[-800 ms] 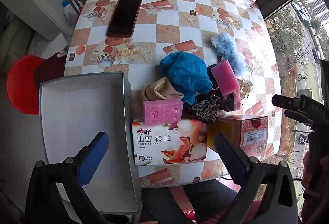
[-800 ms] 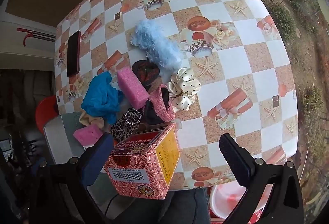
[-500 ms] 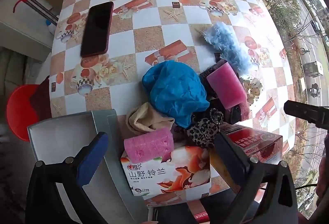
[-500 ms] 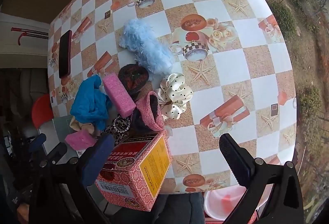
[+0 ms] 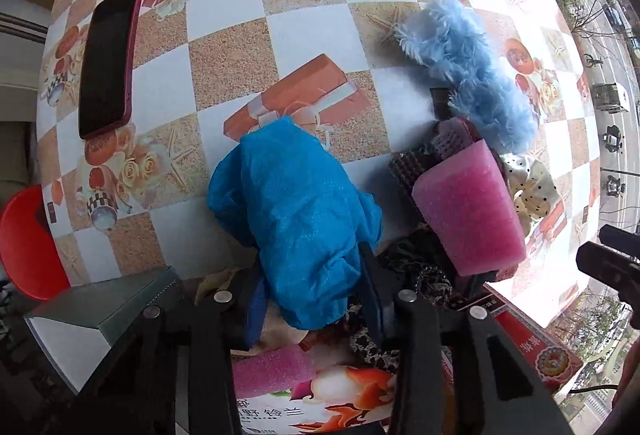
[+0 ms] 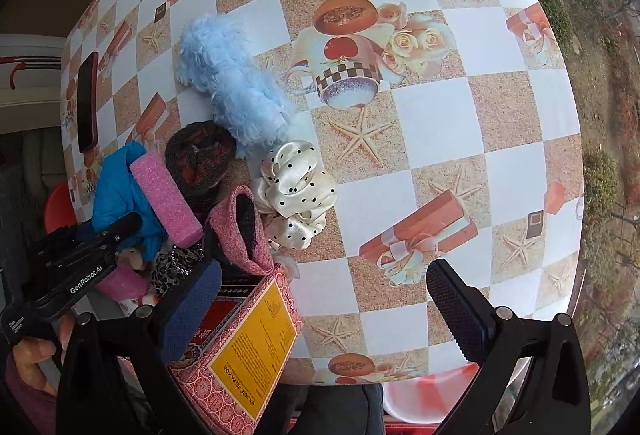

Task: Organize soft objects
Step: 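Reach the right tool to the cream polka-dot scrunchie and grasp it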

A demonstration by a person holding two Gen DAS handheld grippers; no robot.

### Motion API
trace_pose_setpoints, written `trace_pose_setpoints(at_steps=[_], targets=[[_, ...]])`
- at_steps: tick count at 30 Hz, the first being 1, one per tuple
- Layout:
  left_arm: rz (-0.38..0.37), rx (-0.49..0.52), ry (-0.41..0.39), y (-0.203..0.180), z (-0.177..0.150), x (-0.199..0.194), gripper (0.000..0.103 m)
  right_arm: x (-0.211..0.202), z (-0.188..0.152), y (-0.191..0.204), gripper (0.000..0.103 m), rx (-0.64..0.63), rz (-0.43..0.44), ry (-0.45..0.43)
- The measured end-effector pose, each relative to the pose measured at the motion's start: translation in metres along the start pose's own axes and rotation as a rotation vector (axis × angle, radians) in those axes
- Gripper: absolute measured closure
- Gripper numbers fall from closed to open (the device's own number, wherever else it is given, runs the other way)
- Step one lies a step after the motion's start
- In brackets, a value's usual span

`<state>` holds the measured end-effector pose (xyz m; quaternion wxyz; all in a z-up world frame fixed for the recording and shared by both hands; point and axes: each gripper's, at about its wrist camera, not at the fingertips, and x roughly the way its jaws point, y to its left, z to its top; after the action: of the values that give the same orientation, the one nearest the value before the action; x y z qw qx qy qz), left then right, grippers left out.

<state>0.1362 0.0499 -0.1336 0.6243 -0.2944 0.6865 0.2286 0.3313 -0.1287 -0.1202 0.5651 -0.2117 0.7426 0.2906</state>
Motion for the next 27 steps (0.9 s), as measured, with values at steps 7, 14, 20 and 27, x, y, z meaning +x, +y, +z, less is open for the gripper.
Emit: trace_pose_setpoints(at_steps=[7, 14, 20, 27], targets=[[0.036, -0.071, -0.08, 0.025, 0.007, -0.029, 0.066, 0.042, 0.03, -0.005, 0.0, 0.045, -0.006, 0.051], [-0.004, -0.135, -0.17, 0.036, 0.001, -0.055, 0.065, 0.072, 0.03, -0.041, 0.0, 0.032, -0.222, 0.066], [0.0, -0.167, -0.177, 0.031, 0.012, -0.051, 0.065, 0.055, 0.02, -0.115, 0.0, 0.212, -0.124, 0.017], [0.065, -0.116, -0.2, 0.012, 0.009, -0.061, 0.065, 0.043, 0.009, -0.089, 0.0, 0.138, -0.091, -0.029]])
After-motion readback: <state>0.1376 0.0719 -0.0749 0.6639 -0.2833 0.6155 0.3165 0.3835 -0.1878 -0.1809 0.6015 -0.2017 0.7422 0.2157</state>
